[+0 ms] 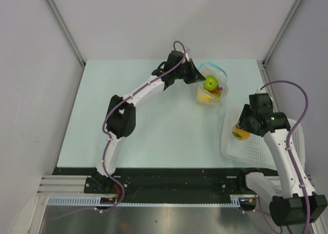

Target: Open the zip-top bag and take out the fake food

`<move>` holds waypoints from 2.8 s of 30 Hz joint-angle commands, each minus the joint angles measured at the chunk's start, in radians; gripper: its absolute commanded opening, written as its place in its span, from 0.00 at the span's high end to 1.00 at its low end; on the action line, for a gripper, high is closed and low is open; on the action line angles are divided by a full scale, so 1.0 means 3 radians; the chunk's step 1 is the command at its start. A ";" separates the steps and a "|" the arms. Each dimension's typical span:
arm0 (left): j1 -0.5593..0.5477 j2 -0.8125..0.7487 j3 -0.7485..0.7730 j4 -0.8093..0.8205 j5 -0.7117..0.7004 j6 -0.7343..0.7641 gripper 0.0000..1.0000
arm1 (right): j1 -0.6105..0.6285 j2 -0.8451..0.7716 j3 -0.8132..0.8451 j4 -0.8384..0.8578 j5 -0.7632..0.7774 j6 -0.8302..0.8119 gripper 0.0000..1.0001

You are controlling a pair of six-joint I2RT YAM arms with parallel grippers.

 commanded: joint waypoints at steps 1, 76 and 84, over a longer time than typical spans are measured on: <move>0.0027 -0.0173 0.0144 0.0081 0.0113 0.0028 1.00 | -0.0382 0.0259 -0.0008 0.0257 -0.0262 -0.0077 0.87; -0.0071 -0.0280 -0.0229 0.0158 0.0108 -0.0386 1.00 | 0.0359 0.2694 0.1255 0.2620 0.0014 0.0619 0.40; -0.0091 -0.0224 -0.0116 0.0046 0.0082 -0.0335 1.00 | 0.0318 0.2868 0.1265 0.2916 -0.0120 0.0603 0.20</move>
